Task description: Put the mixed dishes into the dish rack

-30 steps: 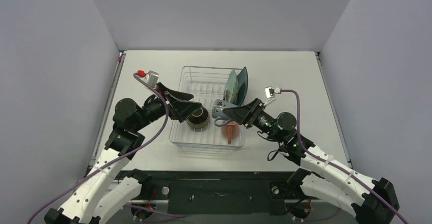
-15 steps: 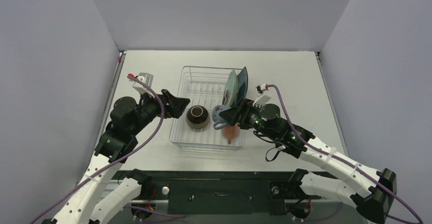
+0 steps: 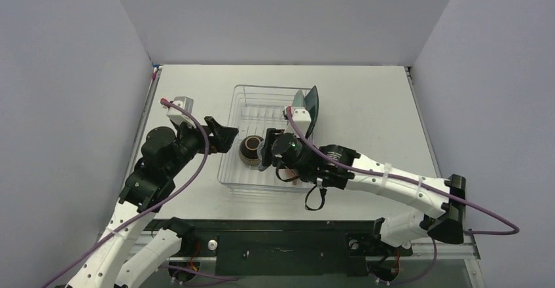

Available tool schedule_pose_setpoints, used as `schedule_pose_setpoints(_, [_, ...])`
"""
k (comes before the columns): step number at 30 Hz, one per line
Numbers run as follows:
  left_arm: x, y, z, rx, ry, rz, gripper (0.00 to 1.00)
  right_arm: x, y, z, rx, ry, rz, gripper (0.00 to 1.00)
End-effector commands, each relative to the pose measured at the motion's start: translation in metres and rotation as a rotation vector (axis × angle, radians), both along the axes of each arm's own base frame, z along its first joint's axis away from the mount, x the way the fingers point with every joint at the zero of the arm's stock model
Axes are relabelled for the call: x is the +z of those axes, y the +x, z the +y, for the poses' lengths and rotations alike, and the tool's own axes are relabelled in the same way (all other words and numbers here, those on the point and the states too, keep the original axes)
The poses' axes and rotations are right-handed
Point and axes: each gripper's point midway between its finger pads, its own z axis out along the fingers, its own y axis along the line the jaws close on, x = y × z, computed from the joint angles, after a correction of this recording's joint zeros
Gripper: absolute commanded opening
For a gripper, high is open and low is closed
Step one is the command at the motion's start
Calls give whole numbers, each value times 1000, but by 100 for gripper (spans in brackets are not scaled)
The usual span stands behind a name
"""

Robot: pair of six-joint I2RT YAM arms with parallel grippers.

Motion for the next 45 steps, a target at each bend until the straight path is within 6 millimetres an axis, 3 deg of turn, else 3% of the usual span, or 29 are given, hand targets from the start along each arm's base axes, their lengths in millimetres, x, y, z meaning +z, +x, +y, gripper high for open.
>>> schedule_pose_setpoints(1, [27,-3,9,24,3,-68,97,-8,13,-8,-68,-179,-37,0])
schedule_pose_setpoints(15, [18,-7,11,27,15,-63,96,-55,18,30,52,-387,16,0])
schedule_pose_setpoints(25, [11,-10,12,25,21,-45,96,-88,27,25,51,-489,65,0])
schedule_pose_setpoints(32, [8,-8,9,16,18,-38,96,-108,23,29,79,-516,106,0])
schedule_pose_setpoints(41, [2,-5,6,8,10,-26,96,-131,21,27,95,-566,122,14])
schedule_pose_setpoints(45, [-1,-5,4,5,5,-14,96,-138,20,26,102,-583,129,25])
